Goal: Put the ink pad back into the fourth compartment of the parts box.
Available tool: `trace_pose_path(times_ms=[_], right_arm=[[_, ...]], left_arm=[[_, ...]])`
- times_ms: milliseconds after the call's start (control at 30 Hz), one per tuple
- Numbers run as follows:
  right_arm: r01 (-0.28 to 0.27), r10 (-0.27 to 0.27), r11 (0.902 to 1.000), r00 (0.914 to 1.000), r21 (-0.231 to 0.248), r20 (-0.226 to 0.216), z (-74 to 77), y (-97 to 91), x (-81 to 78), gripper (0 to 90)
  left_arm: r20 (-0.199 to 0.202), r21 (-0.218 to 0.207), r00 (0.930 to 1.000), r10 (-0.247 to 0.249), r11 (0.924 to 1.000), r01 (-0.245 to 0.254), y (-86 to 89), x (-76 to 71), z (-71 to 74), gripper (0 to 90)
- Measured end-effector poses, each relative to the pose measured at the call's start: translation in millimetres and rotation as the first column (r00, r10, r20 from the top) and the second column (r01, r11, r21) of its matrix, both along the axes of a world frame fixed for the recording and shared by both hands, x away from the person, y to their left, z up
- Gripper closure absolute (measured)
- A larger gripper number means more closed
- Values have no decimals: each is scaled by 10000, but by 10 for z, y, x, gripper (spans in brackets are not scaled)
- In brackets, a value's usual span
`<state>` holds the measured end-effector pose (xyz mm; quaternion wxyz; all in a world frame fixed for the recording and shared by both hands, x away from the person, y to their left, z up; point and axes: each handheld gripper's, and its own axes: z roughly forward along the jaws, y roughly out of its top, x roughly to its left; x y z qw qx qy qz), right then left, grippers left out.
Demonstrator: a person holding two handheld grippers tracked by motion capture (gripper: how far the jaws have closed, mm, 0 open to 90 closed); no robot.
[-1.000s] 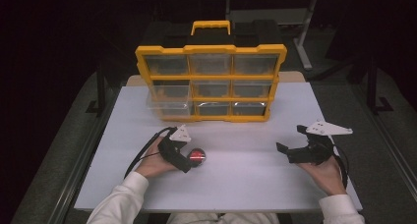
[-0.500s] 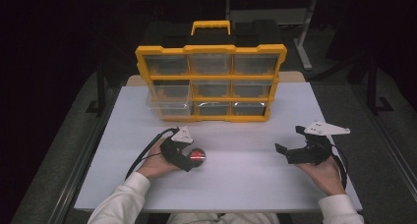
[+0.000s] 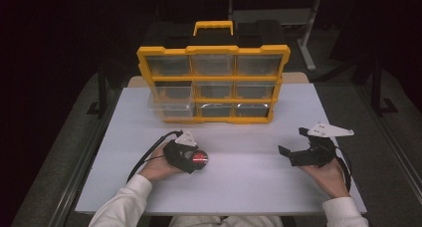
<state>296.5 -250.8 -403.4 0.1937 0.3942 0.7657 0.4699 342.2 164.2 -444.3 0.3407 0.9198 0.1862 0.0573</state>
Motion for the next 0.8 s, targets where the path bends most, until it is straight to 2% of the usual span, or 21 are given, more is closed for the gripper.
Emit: trace_pose_path(times_ms=[167, 300, 500, 667, 800], right_arm=[[-11, 11, 10000, 10000, 5, -8, -1, -1, 0, 0], [-77, 77, 10000, 10000, 14, -14, 0, 5, -2, 0], [-62, 62, 10000, 10000, 50, 22, 5, 0, -6, 0], [-47, 47, 10000, 10000, 15, -12, 1, 8, -5, 0], [-49, 49, 10000, 10000, -6, -15, -2, 12, -4, 0]], left_arm=[[-4, 35, 10000, 51, 10000, -51, -7, -3, 3, 296], [244, 221, 9997, -29, 9998, 23, -27, -20, 17, 297], [-103, 120, 9999, -114, 9999, 115, -9, 3, 38, 297], [76, 192, 9995, -314, 9993, 313, -6, -11, 98, 297], [21, 101, 9991, -414, 9991, 414, 1, -23, 149, 297]])
